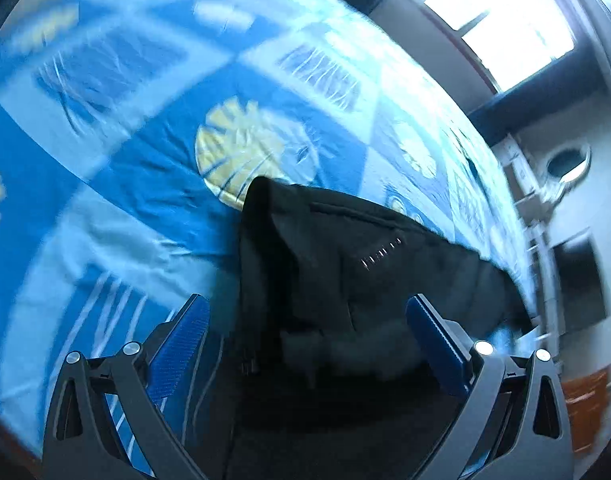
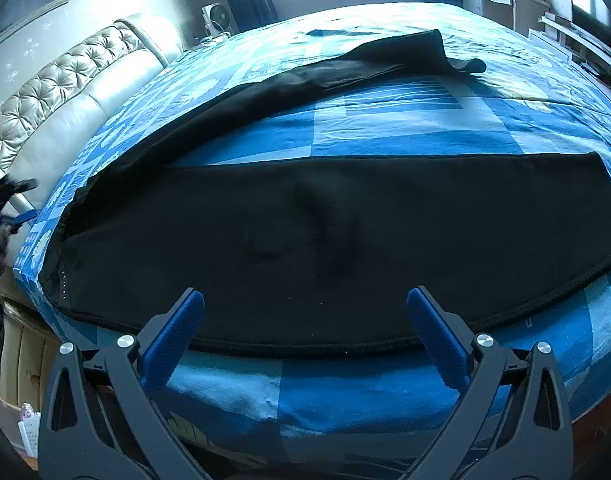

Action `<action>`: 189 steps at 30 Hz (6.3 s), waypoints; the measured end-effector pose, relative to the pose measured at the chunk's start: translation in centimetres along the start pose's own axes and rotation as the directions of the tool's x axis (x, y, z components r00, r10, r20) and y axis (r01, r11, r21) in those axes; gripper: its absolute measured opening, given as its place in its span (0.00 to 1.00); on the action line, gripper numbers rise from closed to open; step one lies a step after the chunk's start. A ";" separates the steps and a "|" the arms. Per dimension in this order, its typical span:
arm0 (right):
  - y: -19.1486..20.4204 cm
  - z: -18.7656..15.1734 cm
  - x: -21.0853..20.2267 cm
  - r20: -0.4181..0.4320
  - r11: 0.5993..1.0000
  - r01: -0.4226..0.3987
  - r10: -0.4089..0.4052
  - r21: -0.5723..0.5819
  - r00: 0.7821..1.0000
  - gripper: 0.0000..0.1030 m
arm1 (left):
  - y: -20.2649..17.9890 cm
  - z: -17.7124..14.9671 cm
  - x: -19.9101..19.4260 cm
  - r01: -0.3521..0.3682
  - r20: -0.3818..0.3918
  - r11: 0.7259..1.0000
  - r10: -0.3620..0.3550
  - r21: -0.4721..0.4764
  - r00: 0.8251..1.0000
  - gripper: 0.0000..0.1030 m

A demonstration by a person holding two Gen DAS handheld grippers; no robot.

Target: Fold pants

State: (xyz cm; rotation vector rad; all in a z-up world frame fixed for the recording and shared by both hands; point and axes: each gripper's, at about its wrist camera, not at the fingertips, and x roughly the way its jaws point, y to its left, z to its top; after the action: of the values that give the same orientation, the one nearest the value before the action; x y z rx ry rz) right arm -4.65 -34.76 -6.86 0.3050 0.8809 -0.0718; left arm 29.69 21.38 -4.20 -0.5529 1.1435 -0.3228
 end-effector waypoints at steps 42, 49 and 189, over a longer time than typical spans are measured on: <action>14.2 32.2 26.1 -0.324 0.769 -0.360 0.209 -0.528 0.922 0.93 | 5.2 3.6 6.4 0.200 -0.102 0.969 -0.216 -0.144 0.971 0.10; 14.9 31.3 31.5 -0.449 0.721 -0.335 0.038 -0.606 0.893 0.62 | 4.9 3.8 5.7 0.182 -0.100 0.974 -0.196 -0.138 0.975 0.10; -19.0 15.2 10.8 0.307 0.465 -0.386 0.239 0.797 0.921 0.41 | -16.1 -29.2 -0.9 0.299 0.041 0.951 -0.303 0.073 0.952 0.72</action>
State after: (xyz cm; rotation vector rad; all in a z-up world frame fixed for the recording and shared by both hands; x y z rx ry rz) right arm 10.06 -56.68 -10.56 1.3928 0.5511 -0.1816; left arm 3.03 1.30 -3.22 -0.6751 0.9937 -0.6042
